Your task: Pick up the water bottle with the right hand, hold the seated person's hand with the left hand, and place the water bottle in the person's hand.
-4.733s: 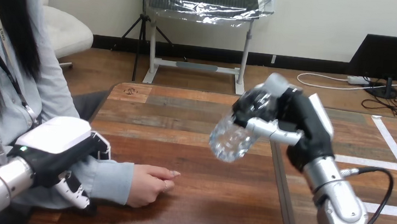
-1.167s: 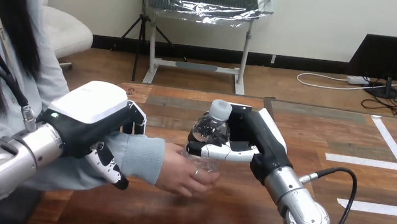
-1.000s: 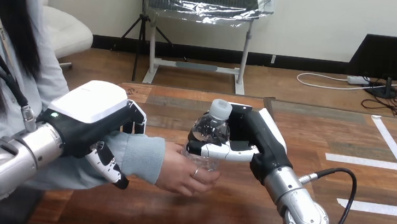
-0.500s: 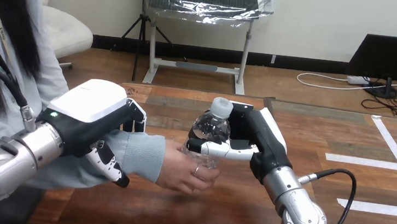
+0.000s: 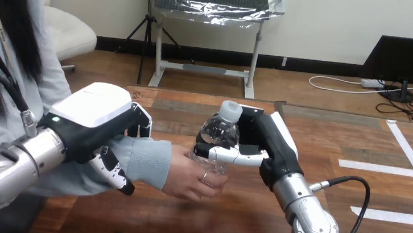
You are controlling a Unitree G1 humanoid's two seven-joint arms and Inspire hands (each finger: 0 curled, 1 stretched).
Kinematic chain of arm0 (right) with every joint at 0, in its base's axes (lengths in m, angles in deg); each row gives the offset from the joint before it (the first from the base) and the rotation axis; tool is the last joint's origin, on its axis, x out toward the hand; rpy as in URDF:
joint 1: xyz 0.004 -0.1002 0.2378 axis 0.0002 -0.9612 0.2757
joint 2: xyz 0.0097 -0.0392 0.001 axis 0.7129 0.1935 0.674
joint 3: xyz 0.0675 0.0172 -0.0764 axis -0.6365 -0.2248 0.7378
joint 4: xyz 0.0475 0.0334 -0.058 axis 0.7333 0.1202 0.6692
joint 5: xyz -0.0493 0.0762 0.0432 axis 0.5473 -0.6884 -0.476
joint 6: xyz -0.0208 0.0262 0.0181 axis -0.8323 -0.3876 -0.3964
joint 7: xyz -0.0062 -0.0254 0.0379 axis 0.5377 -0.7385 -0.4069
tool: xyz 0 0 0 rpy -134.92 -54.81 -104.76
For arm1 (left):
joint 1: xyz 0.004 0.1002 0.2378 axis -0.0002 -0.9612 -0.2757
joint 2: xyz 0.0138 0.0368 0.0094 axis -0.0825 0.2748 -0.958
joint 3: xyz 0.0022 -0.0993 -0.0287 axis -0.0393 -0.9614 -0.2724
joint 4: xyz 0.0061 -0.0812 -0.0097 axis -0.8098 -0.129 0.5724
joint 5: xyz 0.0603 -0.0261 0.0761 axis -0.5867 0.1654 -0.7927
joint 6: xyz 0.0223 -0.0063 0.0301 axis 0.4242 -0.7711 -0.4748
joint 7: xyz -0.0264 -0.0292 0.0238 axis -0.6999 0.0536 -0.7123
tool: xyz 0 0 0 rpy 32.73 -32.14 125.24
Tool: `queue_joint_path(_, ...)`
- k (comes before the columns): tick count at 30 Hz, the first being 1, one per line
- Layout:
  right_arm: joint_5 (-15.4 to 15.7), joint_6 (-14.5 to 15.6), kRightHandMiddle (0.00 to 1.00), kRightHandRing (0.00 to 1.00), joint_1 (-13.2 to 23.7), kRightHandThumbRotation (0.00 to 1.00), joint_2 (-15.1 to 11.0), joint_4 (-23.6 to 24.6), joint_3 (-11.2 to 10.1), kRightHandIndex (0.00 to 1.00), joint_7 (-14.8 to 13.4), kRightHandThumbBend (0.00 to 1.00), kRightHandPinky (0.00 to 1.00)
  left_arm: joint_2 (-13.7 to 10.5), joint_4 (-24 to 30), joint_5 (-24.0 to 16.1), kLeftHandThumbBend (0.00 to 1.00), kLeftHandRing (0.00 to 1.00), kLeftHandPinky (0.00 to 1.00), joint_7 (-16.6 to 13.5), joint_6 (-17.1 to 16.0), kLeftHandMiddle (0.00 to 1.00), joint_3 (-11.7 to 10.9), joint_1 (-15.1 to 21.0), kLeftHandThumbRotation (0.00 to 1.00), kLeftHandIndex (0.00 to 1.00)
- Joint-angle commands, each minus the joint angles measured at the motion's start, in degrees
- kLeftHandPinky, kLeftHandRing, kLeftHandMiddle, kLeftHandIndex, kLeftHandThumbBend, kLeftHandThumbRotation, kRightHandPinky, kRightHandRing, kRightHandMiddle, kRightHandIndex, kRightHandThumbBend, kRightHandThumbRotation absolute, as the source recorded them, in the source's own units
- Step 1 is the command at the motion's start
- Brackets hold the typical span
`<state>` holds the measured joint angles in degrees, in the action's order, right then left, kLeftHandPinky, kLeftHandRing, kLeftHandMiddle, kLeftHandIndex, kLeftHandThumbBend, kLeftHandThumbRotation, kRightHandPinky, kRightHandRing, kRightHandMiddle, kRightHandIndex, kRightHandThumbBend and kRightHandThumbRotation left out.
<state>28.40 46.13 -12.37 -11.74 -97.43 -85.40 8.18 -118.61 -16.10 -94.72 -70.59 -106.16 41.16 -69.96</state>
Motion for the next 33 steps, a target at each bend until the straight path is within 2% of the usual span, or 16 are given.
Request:
queue_joint_path(1, 0.1, -0.9, 0.45, 0.36, 4.3, 0.0, 1.3, 1.8, 0.5, 0.47, -0.6, 0.83, 0.3, 1.1, 0.9, 1.0, 1.0, 0.35, 0.32, -2.5, -1.6, 0.4, -1.0, 4.4, 0.12, 0.41)
queue_joint_path(13, 0.1, -0.8, 0.46, 0.37, 4.5, 0.0, 1.0, 1.7, 0.5, 0.47, -1.0, 0.83, 0.31, 1.0, 0.9, 1.4, 0.99, 0.37, 0.34, -2.2, -1.3, 0.42, -1.1, 4.1, 0.12, 0.42)
queue_joint_path(19, 0.4, -0.9, 0.5, 0.4, 4.7, 0.0, 0.7, 1.5, 0.5, 0.5, -1.4, 0.86, 0.33, 0.8, 0.7, 1.3, 1.0, 0.39, 0.36, -2.4, -1.7, 0.43, -1.1, 3.9, 0.13, 0.44)
queue_joint_path(25, 1.4, -0.7, 0.56, 0.47, 4.7, 0.0, 0.4, 1.6, 1.0, 0.54, -2.6, 0.88, 0.39, 0.5, 0.8, 1.1, 0.99, 0.4, 0.38, -2.4, -2.0, 0.45, -1.1, 3.7, 0.15, 0.47)
queue_joint_path(33, 3.0, 0.8, 0.63, 0.58, 4.8, 0.05, -0.2, 2.1, 1.6, 0.63, -4.0, 0.89, 0.52, 0.4, 1.0, 1.5, 1.0, 0.45, 0.42, -2.4, -2.1, 0.49, -1.5, 3.1, 0.17, 0.51)
